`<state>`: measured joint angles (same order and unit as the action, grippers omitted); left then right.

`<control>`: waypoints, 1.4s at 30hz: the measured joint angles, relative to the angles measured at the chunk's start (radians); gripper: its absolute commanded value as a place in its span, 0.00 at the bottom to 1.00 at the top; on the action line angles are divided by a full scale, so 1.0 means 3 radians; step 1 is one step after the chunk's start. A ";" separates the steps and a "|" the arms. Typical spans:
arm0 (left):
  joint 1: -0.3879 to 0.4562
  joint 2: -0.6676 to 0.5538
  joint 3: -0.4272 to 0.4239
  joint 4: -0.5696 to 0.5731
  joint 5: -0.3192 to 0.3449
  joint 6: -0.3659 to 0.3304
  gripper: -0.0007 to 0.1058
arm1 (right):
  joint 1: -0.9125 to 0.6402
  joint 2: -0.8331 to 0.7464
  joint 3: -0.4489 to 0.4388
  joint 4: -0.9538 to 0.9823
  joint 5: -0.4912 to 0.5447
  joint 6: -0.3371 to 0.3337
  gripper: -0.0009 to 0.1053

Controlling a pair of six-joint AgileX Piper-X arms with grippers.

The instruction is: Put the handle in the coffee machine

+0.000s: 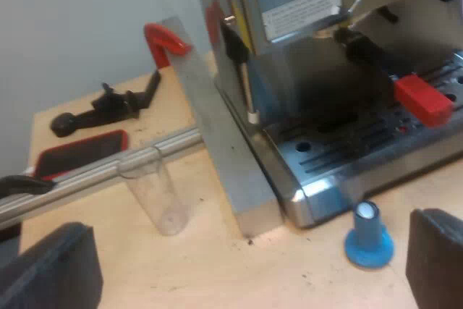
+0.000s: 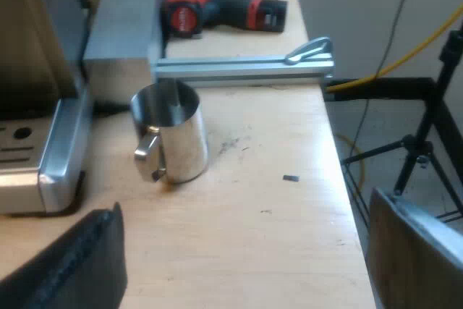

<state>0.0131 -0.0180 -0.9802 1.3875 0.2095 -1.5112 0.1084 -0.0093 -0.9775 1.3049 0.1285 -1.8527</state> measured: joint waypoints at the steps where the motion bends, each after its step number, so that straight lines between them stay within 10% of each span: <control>1: 0.0000 0.0000 0.0000 -0.0017 -0.0031 -0.0016 0.82 | 0.0000 0.0000 0.0000 -0.0007 -0.0021 -0.0019 0.68; 13: 0.0000 0.0006 0.0639 -0.0923 -0.0127 -0.0456 0.82 | 0.0008 0.0000 0.0422 -0.0673 -0.0288 -0.0033 0.68; 29: 0.0000 0.0015 0.1496 -0.0993 -0.0127 -0.0487 0.82 | 0.0008 0.0006 0.1438 -0.0734 -0.0341 -0.0041 0.68; 42: 0.0000 0.0015 0.1523 -0.1092 -0.0127 -0.0450 0.82 | 0.0008 0.0013 0.1517 -0.0916 -0.0343 -0.0034 0.68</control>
<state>0.0131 -0.0134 -0.5232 1.0601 0.1715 -1.6463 0.1108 -0.0054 -0.5223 1.0301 0.0257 -1.8629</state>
